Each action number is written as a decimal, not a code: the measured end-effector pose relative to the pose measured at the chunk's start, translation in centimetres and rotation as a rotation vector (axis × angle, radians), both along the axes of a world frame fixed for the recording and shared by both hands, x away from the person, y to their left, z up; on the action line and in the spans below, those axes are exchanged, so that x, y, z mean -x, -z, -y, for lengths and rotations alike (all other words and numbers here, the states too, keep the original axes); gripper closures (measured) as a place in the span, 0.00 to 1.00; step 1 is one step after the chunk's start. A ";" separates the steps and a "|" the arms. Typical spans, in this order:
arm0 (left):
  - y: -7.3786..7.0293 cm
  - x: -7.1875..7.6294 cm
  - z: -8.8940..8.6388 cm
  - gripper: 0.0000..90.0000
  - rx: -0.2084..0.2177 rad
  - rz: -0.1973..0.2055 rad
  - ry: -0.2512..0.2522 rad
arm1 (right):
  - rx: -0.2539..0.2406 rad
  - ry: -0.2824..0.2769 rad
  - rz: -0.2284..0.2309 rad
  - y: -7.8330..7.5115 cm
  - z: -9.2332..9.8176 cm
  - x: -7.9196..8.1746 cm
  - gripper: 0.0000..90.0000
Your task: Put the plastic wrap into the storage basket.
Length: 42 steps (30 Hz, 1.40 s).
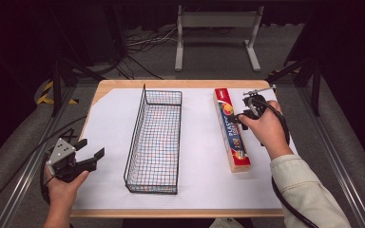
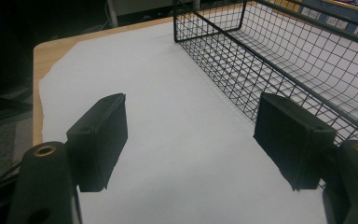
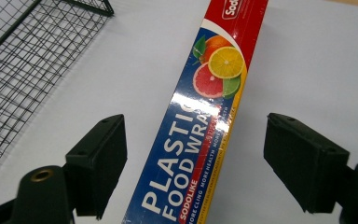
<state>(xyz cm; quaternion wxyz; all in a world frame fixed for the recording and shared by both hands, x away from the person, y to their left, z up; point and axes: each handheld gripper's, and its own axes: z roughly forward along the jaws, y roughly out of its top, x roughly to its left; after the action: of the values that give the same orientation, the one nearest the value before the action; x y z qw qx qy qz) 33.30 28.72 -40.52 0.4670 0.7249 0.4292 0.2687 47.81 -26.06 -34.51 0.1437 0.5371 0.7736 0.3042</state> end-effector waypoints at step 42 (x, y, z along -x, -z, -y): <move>0.8 -0.2 0.2 0.30 -0.027 -0.034 0.016 | 0.162 0.296 -0.350 6.1 -4.4 -3.0 0.39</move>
<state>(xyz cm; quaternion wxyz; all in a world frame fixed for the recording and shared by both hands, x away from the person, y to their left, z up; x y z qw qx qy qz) 33.51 28.54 -41.28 0.4518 0.7391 0.4276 0.2584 50.86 -21.66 -40.60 0.0929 0.6760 0.7212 0.1190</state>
